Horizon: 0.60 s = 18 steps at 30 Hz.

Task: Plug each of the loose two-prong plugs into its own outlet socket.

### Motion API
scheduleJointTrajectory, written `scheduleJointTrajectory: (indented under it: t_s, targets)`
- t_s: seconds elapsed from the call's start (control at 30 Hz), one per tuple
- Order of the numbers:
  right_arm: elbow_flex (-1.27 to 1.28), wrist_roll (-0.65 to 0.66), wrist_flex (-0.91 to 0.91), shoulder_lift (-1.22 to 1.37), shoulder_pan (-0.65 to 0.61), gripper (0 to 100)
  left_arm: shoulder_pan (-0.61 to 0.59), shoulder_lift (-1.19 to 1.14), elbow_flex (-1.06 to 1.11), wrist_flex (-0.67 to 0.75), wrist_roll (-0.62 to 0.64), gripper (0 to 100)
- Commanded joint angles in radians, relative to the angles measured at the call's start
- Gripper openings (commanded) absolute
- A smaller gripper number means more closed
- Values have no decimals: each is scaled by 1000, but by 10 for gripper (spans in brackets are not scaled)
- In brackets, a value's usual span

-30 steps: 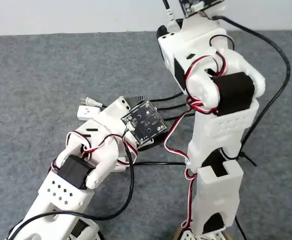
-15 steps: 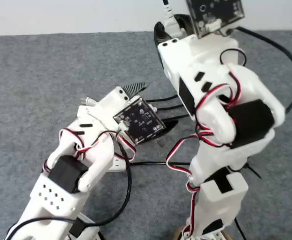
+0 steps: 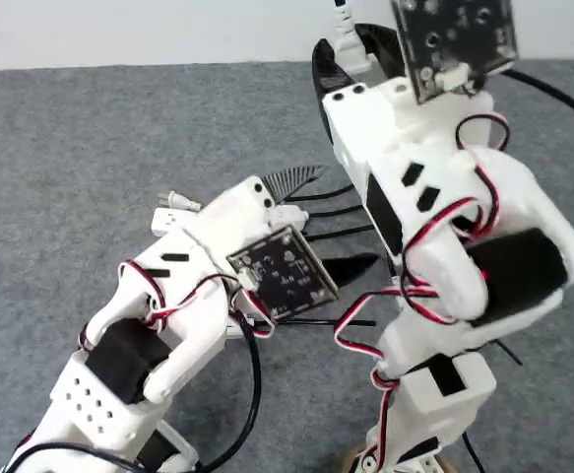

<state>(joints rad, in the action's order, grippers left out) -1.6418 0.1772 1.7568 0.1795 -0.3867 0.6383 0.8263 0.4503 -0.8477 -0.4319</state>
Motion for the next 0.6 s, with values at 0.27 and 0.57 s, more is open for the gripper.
scheduleJointTrajectory:
  t_s: [0.27,0.57]
  targets:
    - [-28,-5,39,-131,-16,9,54,18,-90,32,-77,352]
    - [-28,35,41,-170,-51,9,71,20,-88,11,-80,352]
